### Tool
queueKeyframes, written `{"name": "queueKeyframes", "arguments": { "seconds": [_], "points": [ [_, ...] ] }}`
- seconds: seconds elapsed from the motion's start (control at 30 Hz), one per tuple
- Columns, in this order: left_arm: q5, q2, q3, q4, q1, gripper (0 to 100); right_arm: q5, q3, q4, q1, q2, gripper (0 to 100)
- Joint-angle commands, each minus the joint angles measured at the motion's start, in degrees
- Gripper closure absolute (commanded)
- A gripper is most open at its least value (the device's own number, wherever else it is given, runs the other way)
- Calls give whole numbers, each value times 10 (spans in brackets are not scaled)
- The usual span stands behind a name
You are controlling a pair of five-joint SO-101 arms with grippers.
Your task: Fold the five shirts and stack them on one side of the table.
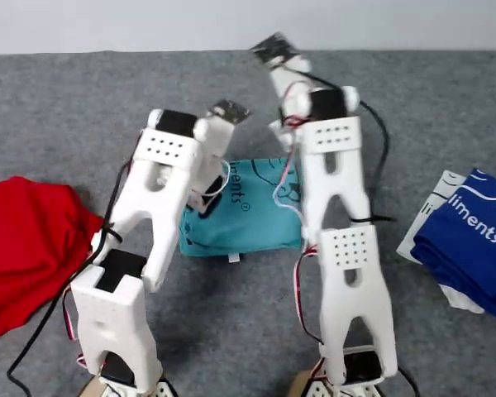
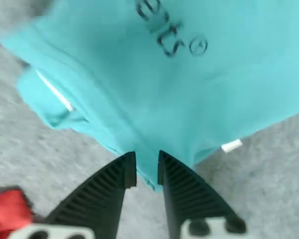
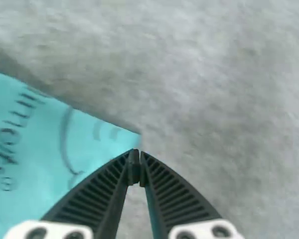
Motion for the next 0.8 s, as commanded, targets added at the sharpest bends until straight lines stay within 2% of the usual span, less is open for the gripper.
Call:
{"name": "queueKeyframes", "arguments": {
  "seconds": [0.0, 0.17, 0.33, 0.47, 0.77],
  "points": [
    [5, -32, 33, -17, -1, 913, -7, 5, 25, 42, -60, 989],
    [1, -23, 125, -59, 3, 913, -28, 47, 24, 62, -109, 989],
    [-30, -25, 163, -78, -54, 913, -28, 98, 24, 66, -143, 989],
    [-46, -25, 139, -75, -82, 913, -31, 114, 23, 62, -153, 989],
    [-45, -25, -4, 15, -86, 913, -31, 115, 25, 55, -161, 989]
  ]
}}
